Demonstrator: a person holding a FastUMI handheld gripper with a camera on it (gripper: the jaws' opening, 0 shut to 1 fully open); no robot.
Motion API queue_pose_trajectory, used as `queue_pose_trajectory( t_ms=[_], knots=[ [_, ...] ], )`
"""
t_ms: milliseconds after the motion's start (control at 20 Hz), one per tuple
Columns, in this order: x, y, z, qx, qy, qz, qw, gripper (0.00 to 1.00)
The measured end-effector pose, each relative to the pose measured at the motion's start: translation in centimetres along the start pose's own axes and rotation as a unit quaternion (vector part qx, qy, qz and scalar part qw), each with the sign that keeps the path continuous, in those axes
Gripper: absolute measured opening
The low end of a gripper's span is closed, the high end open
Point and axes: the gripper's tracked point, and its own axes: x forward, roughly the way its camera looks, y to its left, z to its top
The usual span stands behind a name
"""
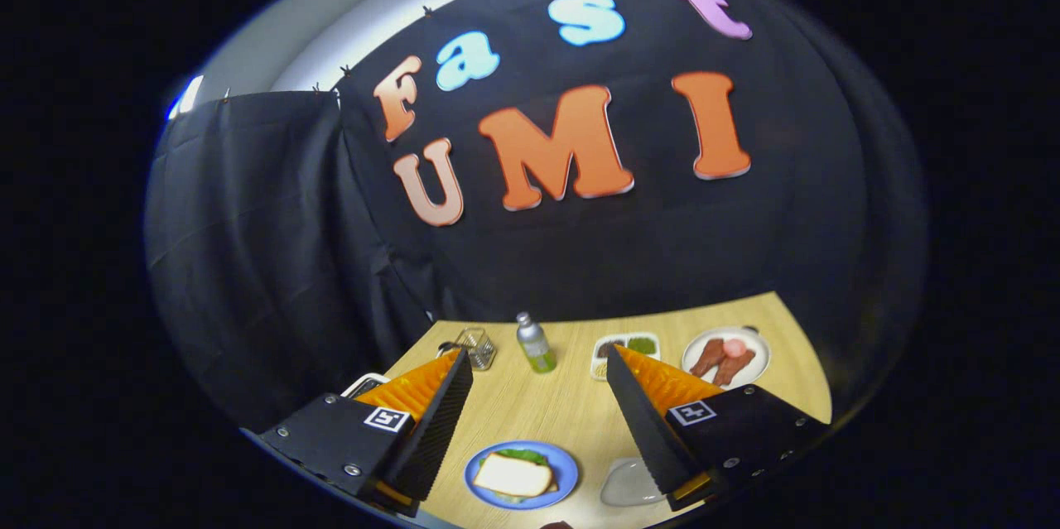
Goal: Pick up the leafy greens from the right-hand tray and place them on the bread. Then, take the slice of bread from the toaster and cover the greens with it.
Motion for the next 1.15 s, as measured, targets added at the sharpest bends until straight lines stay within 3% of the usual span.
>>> queue_pose_trajectory(
  t_ms=[250,600,1150],
  knots=[
    [-2.8,-0.2,6.8,-0.061,-0.088,-0.046,0.993,0.98],
    [-5.0,0.3,10.8,-0.100,-0.139,-0.083,0.982,0.98],
    [-6.4,0.6,12.2,-0.122,-0.160,-0.095,0.975,0.98]
  ],
)
